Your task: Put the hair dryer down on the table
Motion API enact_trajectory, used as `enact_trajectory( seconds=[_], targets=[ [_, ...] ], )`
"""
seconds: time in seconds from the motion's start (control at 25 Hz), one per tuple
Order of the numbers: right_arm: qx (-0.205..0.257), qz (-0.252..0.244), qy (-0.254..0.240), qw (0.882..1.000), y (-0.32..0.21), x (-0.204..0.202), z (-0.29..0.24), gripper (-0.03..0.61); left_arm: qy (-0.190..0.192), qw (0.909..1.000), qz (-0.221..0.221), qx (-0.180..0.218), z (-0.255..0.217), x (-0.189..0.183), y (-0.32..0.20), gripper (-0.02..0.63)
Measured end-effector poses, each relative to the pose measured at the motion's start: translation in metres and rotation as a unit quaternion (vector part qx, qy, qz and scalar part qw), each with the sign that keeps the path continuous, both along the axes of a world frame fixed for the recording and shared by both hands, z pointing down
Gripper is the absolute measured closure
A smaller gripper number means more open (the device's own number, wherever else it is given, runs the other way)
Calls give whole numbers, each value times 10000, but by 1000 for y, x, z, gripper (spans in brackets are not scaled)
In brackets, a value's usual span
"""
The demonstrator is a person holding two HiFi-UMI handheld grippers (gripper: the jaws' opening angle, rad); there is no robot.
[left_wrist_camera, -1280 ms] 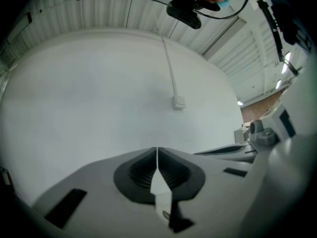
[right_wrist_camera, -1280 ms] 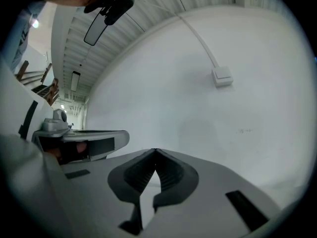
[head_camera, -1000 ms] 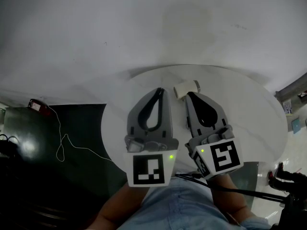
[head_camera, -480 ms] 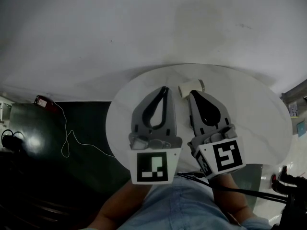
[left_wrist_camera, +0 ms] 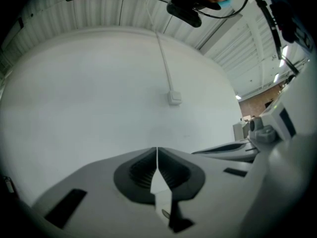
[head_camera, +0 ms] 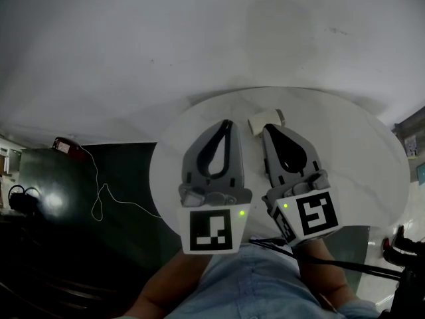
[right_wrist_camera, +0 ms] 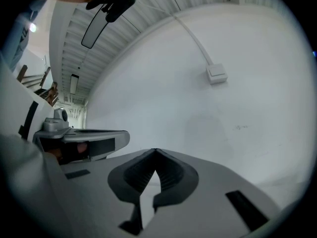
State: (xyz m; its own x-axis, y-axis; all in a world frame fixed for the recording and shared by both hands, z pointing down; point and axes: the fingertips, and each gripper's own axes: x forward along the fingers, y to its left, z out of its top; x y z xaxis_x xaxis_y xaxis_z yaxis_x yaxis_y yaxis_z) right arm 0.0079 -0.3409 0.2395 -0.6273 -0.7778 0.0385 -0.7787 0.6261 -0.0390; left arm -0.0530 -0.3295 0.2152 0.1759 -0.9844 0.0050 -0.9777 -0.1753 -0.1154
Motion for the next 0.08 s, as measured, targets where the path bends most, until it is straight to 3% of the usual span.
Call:
enact_trajectory(
  seconds=[0.08],
  targets=[
    [19,-12,12,10000,-2,2,1,568,-6,10000,7,-12,1,3,-2,601]
  ],
)
